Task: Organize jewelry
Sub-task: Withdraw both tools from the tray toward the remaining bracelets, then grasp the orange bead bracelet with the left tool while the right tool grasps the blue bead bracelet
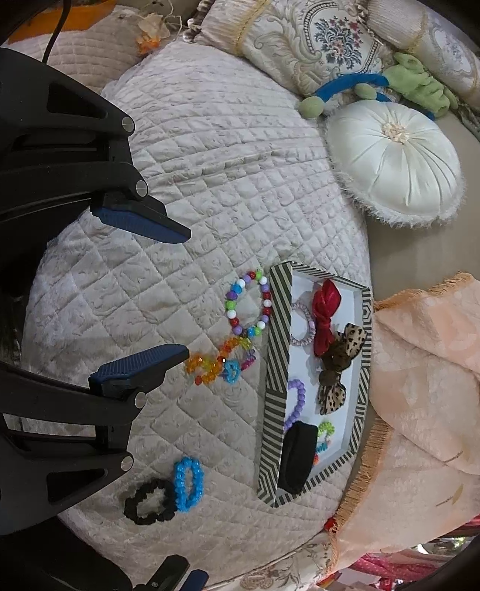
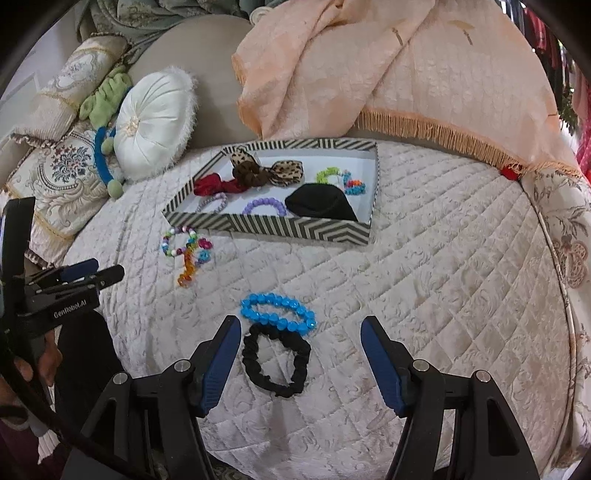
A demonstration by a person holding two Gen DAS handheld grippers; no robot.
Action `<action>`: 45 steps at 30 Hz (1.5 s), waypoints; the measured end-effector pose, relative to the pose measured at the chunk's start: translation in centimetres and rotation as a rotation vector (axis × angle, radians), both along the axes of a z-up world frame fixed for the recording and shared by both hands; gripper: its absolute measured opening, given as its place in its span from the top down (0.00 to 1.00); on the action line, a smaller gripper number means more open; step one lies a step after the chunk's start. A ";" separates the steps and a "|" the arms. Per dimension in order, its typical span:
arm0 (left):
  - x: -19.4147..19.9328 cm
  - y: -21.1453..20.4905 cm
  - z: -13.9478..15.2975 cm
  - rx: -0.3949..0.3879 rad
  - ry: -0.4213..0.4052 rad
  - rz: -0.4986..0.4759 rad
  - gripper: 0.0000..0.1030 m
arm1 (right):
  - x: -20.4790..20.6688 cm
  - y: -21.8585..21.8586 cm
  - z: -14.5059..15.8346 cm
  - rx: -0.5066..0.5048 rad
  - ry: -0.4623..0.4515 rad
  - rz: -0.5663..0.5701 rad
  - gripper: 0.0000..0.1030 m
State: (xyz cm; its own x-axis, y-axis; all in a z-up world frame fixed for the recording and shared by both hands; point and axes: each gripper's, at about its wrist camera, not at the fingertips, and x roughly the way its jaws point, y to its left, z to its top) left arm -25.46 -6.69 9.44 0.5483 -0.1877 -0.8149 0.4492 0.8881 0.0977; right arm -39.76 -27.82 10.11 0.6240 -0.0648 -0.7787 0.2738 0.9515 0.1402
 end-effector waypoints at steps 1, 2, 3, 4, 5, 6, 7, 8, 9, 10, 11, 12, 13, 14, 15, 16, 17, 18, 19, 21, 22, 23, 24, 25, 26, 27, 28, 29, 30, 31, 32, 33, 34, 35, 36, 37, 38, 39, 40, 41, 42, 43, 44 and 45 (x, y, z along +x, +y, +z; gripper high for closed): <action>0.1 0.0 -0.1 0.002 0.004 0.002 0.45 | 0.0 -0.1 -0.2 0.003 0.005 0.002 0.37; 0.4 0.1 -0.3 0.001 0.011 0.003 0.45 | 0.0 -0.1 -0.4 0.006 0.009 0.004 0.37; 0.6 0.2 -0.3 -0.005 0.021 0.004 0.45 | 0.0 -0.2 -0.6 0.009 0.012 0.005 0.37; 1.1 0.6 -0.6 -0.023 0.049 0.005 0.45 | -0.1 -0.2 -0.7 0.012 0.014 0.006 0.37; 1.5 0.9 -0.7 -0.041 0.079 0.007 0.45 | -0.1 -0.3 -0.8 0.016 0.015 0.007 0.37; 2.0 1.2 -1.0 -0.058 0.109 0.011 0.45 | -0.2 -0.3 -1.0 0.019 0.015 0.008 0.37; 2.7 1.8 -1.3 -0.085 0.151 0.021 0.45 | -0.3 -0.5 -1.2 0.023 0.016 0.008 0.37; 3.2 2.2 -1.5 -0.101 0.172 0.030 0.45 | -0.3 -0.6 -1.3 0.025 0.017 0.006 0.37; 3.7 2.7 -1.6 -0.114 0.189 0.042 0.45 | -0.3 -0.8 -1.5 0.026 0.019 0.004 0.37; 4.1 3.0 -1.7 -0.123 0.201 0.053 0.45 | -0.4 -1.1 -1.6 0.028 0.020 -0.001 0.37; 4.4 3.2 -1.7 -0.130 0.209 0.060 0.45 | -0.4 -1.2 -1.7 0.030 0.020 -0.004 0.37; 4.8 3.4 -1.7 -0.143 0.223 0.068 0.45 | -0.5 -1.5 -1.8 0.033 0.019 -0.008 0.37; 5.1 3.4 -1.7 -0.156 0.231 0.071 0.45 | -0.5 -1.7 -1.9 0.037 0.018 -0.009 0.37; 5.3 3.4 -1.7 -0.171 0.246 0.071 0.45 | -0.5 -1.9 -2.0 0.039 0.019 -0.008 0.37; 5.5 3.2 -1.7 -0.181 0.257 0.069 0.45 | -0.4 -2.1 -2.2 0.038 0.023 -0.005 0.37; 5.7 2.8 -1.7 -0.193 0.275 0.062 0.45 | -0.2 -2.1 -2.3 0.035 0.027 0.003 0.37; 5.8 2.5 -1.8 -0.199 0.285 0.056 0.45 | 0.0 -2.1 -2.5 0.031 0.031 0.012 0.37; 5.9 2.0 -2.0 -0.205 0.299 0.049 0.45 | 0.3 -2.1 -2.7 0.023 0.041 0.026 0.40; 6.0 1.4 -2.1 -0.209 0.312 0.042 0.45 | 0.6 -1.9 -3.0 0.018 0.055 0.042 0.42; 6.2 0.3 -2.5 -0.212 0.335 0.030 0.45 | 1.2 -1.7 -3.4 0.016 0.068 0.061 0.48; 6.4 -0.2 -2.8 -0.212 0.348 0.028 0.45 | 1.5 -1.7 -3.7 0.019 0.073 0.066 0.48; 6.7 -0.8 -3.1 -0.212 0.360 0.031 0.45 | 1.8 -1.8 -4.0 0.025 0.077 0.068 0.49; 6.9 -1.3 -3.4 -0.212 0.371 0.036 0.45 | 2.2 -2.0 -4.2 0.037 0.081 0.069 0.52; 7.2 -1.6 -3.6 -0.214 0.378 0.041 0.45 | 2.6 -2.2 -4.4 0.046 0.085 0.069 0.55; 7.5 -2.1 -3.9 -0.216 0.384 0.048 0.45 | 3.2 -2.3 -4.6 0.051 0.091 0.073 0.58; 7.8 -2.5 -4.0 -0.216 0.387 0.056 0.45 | 3.6 -2.4 -4.7 0.046 0.097 0.079 0.59; 8.1 -2.8 -4.2 -0.216 0.387 0.063 0.45 | 4.2 -2.3 -4.9 0.037 0.105 0.091 0.60; 8.4 -3.1 -4.4 -0.217 0.389 0.074 0.45 | 4.9 -2.2 -5.1 0.030 0.119 0.110 0.60; 8.8 -3.5 -4.7 -0.214 0.392 0.084 0.45 | 5.5 -2.1 -5.6 0.028 0.141 0.135 0.61; 9.1 -3.7 -4.9 -0.206 0.398 0.095 0.45 | 6.1 -1.9 -6.0 0.022 0.163 0.154 0.62; 9.4 -3.9 -5.1 -0.203 0.402 0.101 0.45 | 6.4 -1.8 -6.3 0.011 0.181 0.167 0.62; 9.6 -4.2 -5.3 -0.200 0.409 0.103 0.45 | 6.7 -1.6 -6.6 -0.003 0.193 0.183 0.63; 9.8 -4.5 -5.5 -0.196 0.410 0.102 0.45 | 6.8 -1.6 -6.8 -0.011 0.197 0.194 0.63; 9.9 -5.0 -5.8 -0.182 0.410 0.096 0.45 | 7.0 -1.5 -6.9 -0.021 0.200 0.205 0.63; 10.0 -5.3 -6.0 -0.169 0.409 0.094 0.45 | 7.3 -1.4 -7.1 -0.029 0.200 0.213 0.64; 10.0 -5.8 -6.4 -0.146 0.405 0.093 0.45 | 7.5 -1.3 -7.2 -0.037 0.195 0.218 0.65; 10.1 -6.1 -6.5 -0.135 0.392 0.091 0.45 | 7.7 -1.2 -7.3 -0.044 0.187 0.221 0.68; 10.1 -6.3 -6.5 -0.132 0.380 0.089 0.45 | 7.8 -1.2 -7.4 -0.052 0.177 0.223 0.71; 9.9 -6.5 -6.4 -0.136 0.370 0.084 0.46 | 7.9 -1.2 -7.5 -0.054 0.169 0.222 0.73; 9.8 -6.6 -6.4 -0.153 0.373 0.072 0.50 | 7.8 -1.3 -7.4 -0.053 0.157 0.217 0.78; 9.7 -6.6 -6.4 -0.173 0.384 0.058 0.73 | 7.7 -1.5 -7.3 -0.048 0.146 0.209 0.86; 9.7 -6.6 -6.6 -0.183 0.405 0.047 0.85 | 7.6 -1.7 -7.2 -0.038 0.141 0.205 0.87; 9.7 -6.5 -6.6 -0.184 0.405 0.049 0.86 | 7.4 -1.9 -7.0 -0.019 0.137 0.202 0.91; 9.8 -6.3 -6.5 -0.194 0.406 0.048 0.91 | 7.2 -2.0 -6.8 -0.011 0.133 0.198 0.92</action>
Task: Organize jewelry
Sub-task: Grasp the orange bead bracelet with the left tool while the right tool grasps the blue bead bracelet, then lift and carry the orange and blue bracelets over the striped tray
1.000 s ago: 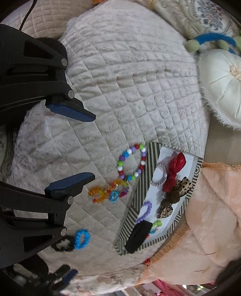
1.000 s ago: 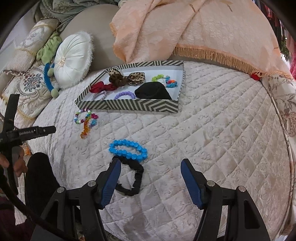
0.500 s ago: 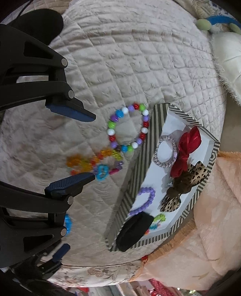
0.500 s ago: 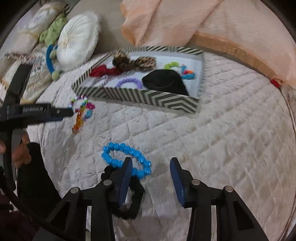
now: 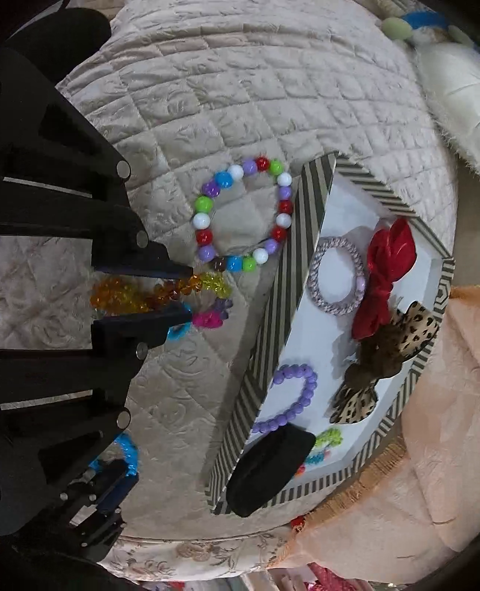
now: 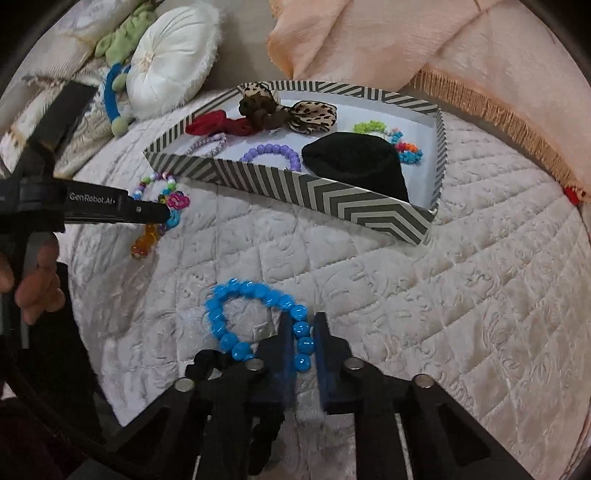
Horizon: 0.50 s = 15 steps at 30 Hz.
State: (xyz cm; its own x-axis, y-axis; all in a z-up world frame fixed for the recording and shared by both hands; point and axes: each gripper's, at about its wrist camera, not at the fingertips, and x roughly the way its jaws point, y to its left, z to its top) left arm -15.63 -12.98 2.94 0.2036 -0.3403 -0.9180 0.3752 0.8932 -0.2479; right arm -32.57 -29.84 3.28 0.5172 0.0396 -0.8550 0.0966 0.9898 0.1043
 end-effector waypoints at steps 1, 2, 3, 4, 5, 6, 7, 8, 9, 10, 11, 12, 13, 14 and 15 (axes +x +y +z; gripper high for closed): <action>0.1 0.3 0.1 -0.014 0.007 0.001 0.91 | -0.2 -0.1 0.3 0.003 -0.009 -0.008 0.92; 0.0 0.6 0.4 -0.035 0.015 0.006 0.91 | -0.5 -0.1 0.7 0.011 -0.020 -0.014 0.92; -0.1 0.9 0.7 -0.052 0.020 0.007 0.92 | -0.8 -0.2 1.2 0.019 -0.032 -0.018 0.92; -0.3 1.1 1.2 -0.065 0.016 0.004 0.92 | -1.1 -0.1 1.8 0.022 -0.046 -0.023 0.92; -0.6 1.2 1.9 -0.072 0.002 -0.003 0.92 | -1.2 0.0 2.2 0.023 -0.056 -0.024 0.92; -0.9 1.4 2.6 -0.080 -0.013 -0.010 0.92 | -1.3 0.1 2.8 0.024 -0.071 -0.025 0.92; -1.2 1.5 3.5 -0.094 -0.028 -0.023 0.92 | -1.5 0.2 3.3 0.025 -0.082 -0.026 0.92; -1.5 1.6 4.0 -0.102 -0.034 -0.019 0.92 | -1.6 0.3 3.9 0.025 -0.096 -0.028 0.92; -1.8 1.8 4.9 -0.113 -0.049 -0.028 0.92 | -1.8 0.3 4.5 0.024 -0.110 -0.031 0.92; -2.1 2.0 5.7 -0.118 -0.064 -0.032 0.92 | -2.0 0.4 5.0 0.025 -0.123 -0.034 0.92; -2.3 2.2 6.3 -0.125 -0.073 -0.035 0.92 | -2.1 0.4 5.5 0.027 -0.133 -0.037 0.92; -2.6 2.7 6.9 -0.135 -0.079 -0.038 0.92 | -2.3 0.4 6.0 0.027 -0.146 -0.040 0.92; -2.8 2.6 7.4 -0.142 -0.084 -0.042 0.92 | -2.4 0.5 6.5 0.023 -0.155 -0.041 0.92; -3.1 2.9 8.0 -0.148 -0.094 -0.048 0.92 | -2.5 0.5 7.0 0.015 -0.165 -0.043 0.92; -3.2 3.1 8.5 -0.151 -0.104 -0.051 0.92 | -2.5 0.5 7.4 0.011 -0.173 -0.044 0.92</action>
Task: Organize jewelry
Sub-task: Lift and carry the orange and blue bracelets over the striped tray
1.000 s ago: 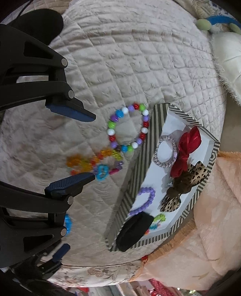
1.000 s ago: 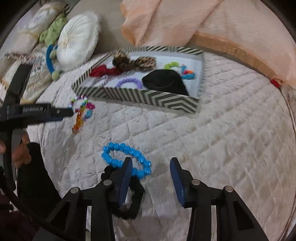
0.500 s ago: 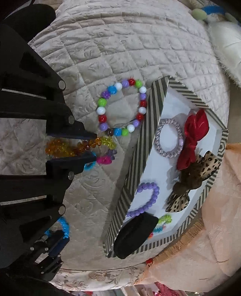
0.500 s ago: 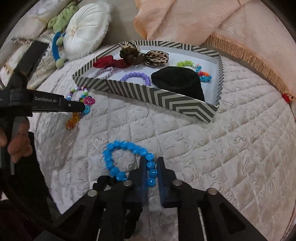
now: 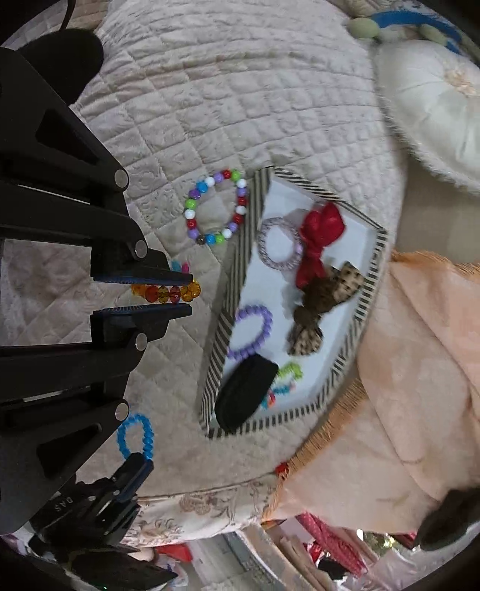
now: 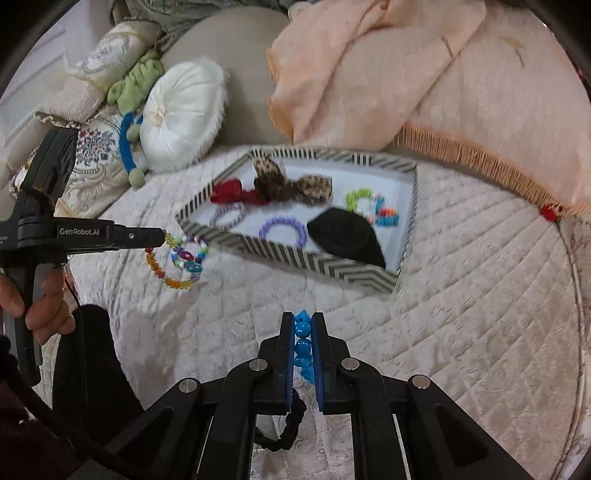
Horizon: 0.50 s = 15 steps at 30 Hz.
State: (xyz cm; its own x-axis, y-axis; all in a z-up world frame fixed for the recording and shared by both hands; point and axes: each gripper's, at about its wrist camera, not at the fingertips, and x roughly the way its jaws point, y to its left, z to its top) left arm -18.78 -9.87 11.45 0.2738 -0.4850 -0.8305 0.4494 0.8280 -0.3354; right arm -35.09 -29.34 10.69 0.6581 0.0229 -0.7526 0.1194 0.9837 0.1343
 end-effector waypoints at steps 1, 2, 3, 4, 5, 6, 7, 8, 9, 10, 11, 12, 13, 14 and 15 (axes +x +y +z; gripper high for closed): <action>-0.2 0.2 0.6 -0.004 -0.013 0.000 0.92 | -0.1 0.0 0.5 -0.003 -0.010 -0.003 0.92; -0.1 -0.1 1.0 -0.007 -0.019 0.000 0.92 | 0.0 -0.1 0.7 -0.004 -0.015 -0.004 0.92; -0.1 0.0 1.4 -0.011 -0.023 0.001 0.92 | 0.0 -0.1 1.0 -0.007 -0.021 -0.005 0.92; -0.1 0.2 1.7 -0.017 -0.027 0.001 0.92 | -0.1 0.0 1.5 -0.013 -0.030 -0.007 0.92; -0.1 0.2 2.1 -0.024 -0.033 0.002 0.92 | -0.2 0.0 1.8 -0.014 -0.036 -0.007 0.92; 0.0 0.1 2.4 -0.026 -0.039 0.003 0.92 | -0.4 -0.1 2.2 -0.014 -0.042 -0.006 0.92; 0.0 0.1 3.0 -0.027 -0.051 0.003 0.92 | -0.3 -0.1 2.6 -0.014 -0.050 -0.006 0.92; 0.1 0.0 3.3 -0.026 -0.059 0.004 0.92 | -0.3 -0.1 2.9 -0.015 -0.056 -0.006 0.92; 0.2 -0.1 3.6 -0.024 -0.069 0.003 0.92 | -0.2 -0.1 3.3 -0.020 -0.062 -0.006 0.92; 0.3 -0.2 4.0 -0.021 -0.079 0.002 0.92 | -0.1 -0.1 3.5 -0.025 -0.067 -0.006 0.92; 0.4 -0.2 4.2 -0.019 -0.086 0.002 0.92 | 0.1 -0.1 3.8 -0.029 -0.072 -0.006 0.92; 0.6 -0.4 4.5 -0.014 -0.096 0.001 0.92 | 0.3 -0.1 4.1 -0.032 -0.078 -0.006 0.92; 0.8 -0.6 4.6 -0.009 -0.103 0.002 0.92 | 0.6 -0.1 4.3 -0.035 -0.081 -0.005 0.92; 1.0 -0.7 4.7 -0.006 -0.106 0.002 0.92 | 0.8 -0.2 4.4 -0.039 -0.081 -0.005 0.92; 1.3 -0.9 4.7 0.000 -0.109 0.003 0.92 | 1.1 -0.2 4.6 -0.042 -0.081 -0.005 0.92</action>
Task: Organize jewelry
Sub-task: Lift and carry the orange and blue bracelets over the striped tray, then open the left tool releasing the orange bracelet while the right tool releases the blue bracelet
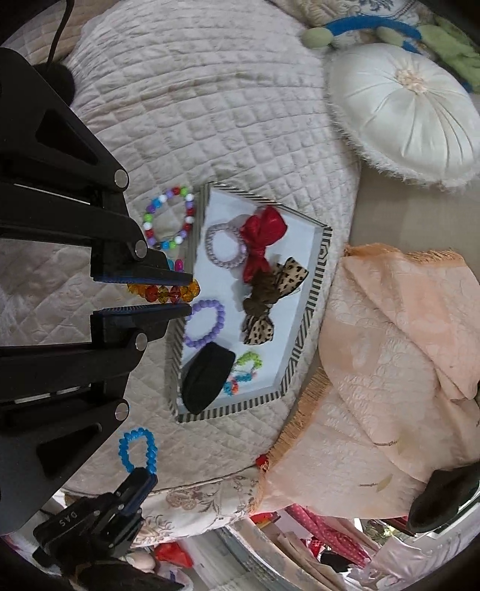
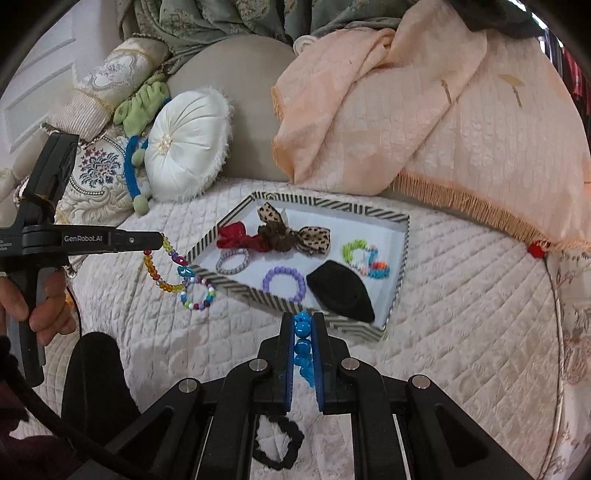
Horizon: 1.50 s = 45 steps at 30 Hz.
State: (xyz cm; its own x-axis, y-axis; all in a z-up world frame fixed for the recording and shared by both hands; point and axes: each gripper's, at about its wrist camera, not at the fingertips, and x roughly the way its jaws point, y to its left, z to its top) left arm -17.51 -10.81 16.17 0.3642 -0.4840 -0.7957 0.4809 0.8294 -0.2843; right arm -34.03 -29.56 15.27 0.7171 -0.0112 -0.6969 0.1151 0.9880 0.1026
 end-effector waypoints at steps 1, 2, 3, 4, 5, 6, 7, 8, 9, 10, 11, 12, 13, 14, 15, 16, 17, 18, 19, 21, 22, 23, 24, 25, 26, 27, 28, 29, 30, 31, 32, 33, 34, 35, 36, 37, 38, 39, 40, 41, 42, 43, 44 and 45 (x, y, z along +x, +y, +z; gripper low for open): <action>0.3 -0.2 0.0 0.005 -0.003 0.000 0.92 | 0.4 -0.1 0.1 0.000 0.001 0.001 0.92; 0.4 -0.4 0.0 0.009 -0.005 0.000 0.92 | 0.6 -0.2 0.1 0.000 0.003 0.002 0.92; 0.7 -0.7 -0.1 0.016 -0.008 0.000 0.92 | 0.9 -0.2 0.1 0.000 0.005 0.002 0.92; 0.9 -0.9 -0.2 0.022 -0.010 0.000 0.92 | 1.3 -0.3 0.0 0.000 0.009 0.003 0.92; 1.2 -1.3 -0.3 0.030 -0.013 -0.002 0.92 | 1.7 -0.4 0.0 0.000 0.012 0.004 0.92; 1.3 -1.6 -0.5 0.037 -0.015 -0.003 0.92 | 2.1 -0.5 0.0 -0.002 0.015 0.004 0.92; 1.6 -2.1 -0.6 0.047 -0.017 -0.005 0.92 | 2.4 -0.6 0.0 -0.004 0.017 0.003 0.92; 1.8 -2.4 -0.8 0.052 -0.018 -0.007 0.92 | 2.9 -0.7 0.1 -0.005 0.020 0.003 0.92; 2.0 -2.8 -0.9 0.056 -0.019 -0.010 0.92 | 3.2 -0.9 0.1 -0.006 0.021 0.003 0.92; 2.3 -3.3 -1.0 0.060 -0.020 -0.012 0.92 | 3.8 -1.1 0.1 -0.008 0.025 0.003 0.92; 2.5 -3.8 -1.2 0.064 -0.021 -0.015 0.92 | 4.2 -1.3 0.1 -0.010 0.027 0.001 0.92; 2.8 -4.1 -1.3 0.066 -0.020 -0.017 0.92 | 4.8 -1.5 0.1 -0.012 0.030 -0.001 0.92; 3.2 -4.7 -1.5 0.067 -0.017 -0.020 0.92 | 5.5 -1.8 0.1 -0.015 0.035 -0.005 0.92; 3.4 -5.0 -1.6 0.069 -0.015 -0.022 0.92 | 5.9 -2.0 0.1 -0.017 0.037 -0.007 0.92; 3.7 -5.5 -1.9 0.072 -0.015 -0.024 0.92 | 6.5 -2.2 0.2 -0.020 0.040 -0.009 0.92; 4.1 -5.9 -2.1 0.076 -0.015 -0.026 0.92 | 7.1 -2.4 0.2 -0.022 0.044 -0.011 0.92; 4.4 -6.3 -2.4 0.079 -0.013 -0.027 0.92 | 8.0 -2.7 0.1 -0.028 0.050 -0.014 0.92; 4.7 -6.7 -2.7 0.082 -0.008 -0.029 0.92 | 8.6 -2.9 0.0 -0.031 0.054 -0.016 0.92; 5.1 -7.1 -3.0 0.084 -0.001 -0.032 0.92 | 9.1 -3.1 0.0 -0.033 0.059 -0.017 0.92; 5.7 -7.8 -3.6 0.091 0.007 -0.038 0.92 | 10.6 -3.6 -0.3 -0.044 0.070 -0.022 0.92; 6.0 -8.1 -4.0 0.095 0.009 -0.042 0.92 | 11.2 -3.8 -0.4 -0.047 0.073 -0.025 0.92; 6.2 -8.4 -4.2 0.100 0.010 -0.044 0.92 | 11.9 -4.1 -0.6 -0.049 0.076 -0.031 0.92; 6.4 -8.6 -4.5 0.105 0.011 -0.046 0.92 | 12.5 -4.4 -0.7 -0.048 0.078 -0.035 0.92; 6.7 -8.8 -4.8 0.111 0.013 -0.048 0.92 | 13.1 -4.7 -0.9 -0.045 0.080 -0.040 0.92; 7.1 -9.1 -5.2 0.119 0.015 -0.049 0.92 | 13.9 -5.1 -1.1 -0.039 0.084 -0.045 0.92; 7.4 -9.2 -5.6 0.127 0.017 -0.048 0.92 | 14.7 -5.4 -1.2 -0.035 0.087 -0.049 0.92; 7.7 -9.2 -6.1 0.134 0.020 -0.045 0.92 | 15.3 -5.5 -1.4 -0.033 0.089 -0.051 0.92; 8.0 -9.2 -6.4 0.138 0.024 -0.043 0.92 | 16.1 -5.7 -1.5 -0.034 0.091 -0.052 0.92; 8.4 -9.1 -6.9 0.144 0.032 -0.037 0.92 | 16.8 -5.7 -1.6 -0.035 0.092 -0.052 0.92; 8.7 -8.9 -7.4 0.149 0.038 -0.032 0.92 | 17.6 -5.9 -1.7 -0.036 0.093 -0.052 0.92; 9.0 -8.8 -7.8 0.156 0.043 -0.026 0.92 | 18.4 -6.0 -1.9 -0.034 0.093 -0.052 0.92; 9.3 -8.6 -8.2 0.164 0.046 -0.020 0.92 | 19.1 -6.2 -2.0 -0.028 0.092 -0.052 0.92; 9.5 -8.4 -8.6 0.170 0.048 -0.016 0.92 | 20.1 -6.4 -2.2 -0.016 0.091 -0.052 0.92; 9.6 -8.2 -8.8 0.172 0.051 -0.013 0.92 | 20.8 -6.6 -2.4 -0.008 0.091 -0.052 0.92; 9.8 -7.9 -9.0 0.174 0.054 -0.010 0.92 | 21.7 -6.8 -2.6 -0.003 0.090 -0.055 0.92; 10.0 -7.7 -9.2 0.175 0.056 -0.007 0.92 | 22.3 -7.1 -2.9 -0.004 0.092 -0.059 0.92; 10.1 -7.6 -9.4 0.176 0.058 -0.006 0.92 | 23.0 -7.5 -3.5 -0.005 0.101 -0.071 0.92; 10.2 -7.4 -9.5 0.176 0.060 -0.006 0.92 | 23.8 -8.3 -4.3 0.004 0.114 -0.091 0.92; 10.3 -7.3 -9.7 0.177 0.062 -0.006 0.92 | 24.1 -8.8 -4.7 0.015 0.122 -0.104 0.92; 10.3 -7.2 -9.8 0.178 0.062 -0.006 0.92 | 24.6 -9.6 -5.6 0.032 0.134 -0.124 0.92; 10.3 -7.1 -9.9 0.179 0.064 -0.007 0.92 | 25.0 -10.2 -6.5 0.042 0.152 -0.141 0.92; 10.3 -7.1 -9.9 0.180 0.065 -0.006 0.92 | 25.3 -10.6 -7.1 0.044 0.167 -0.152 0.92; 10.2 -7.1 -10.0 0.180 0.067 -0.006 0.92 | 25.4 -11.0 -8.0 0.047 0.186 -0.162 0.92; 10.2 -7.1 -10.0 0.182 0.066 -0.006 0.92 | 25.5 -11.4 -8.6 0.054 0.200 -0.169 0.92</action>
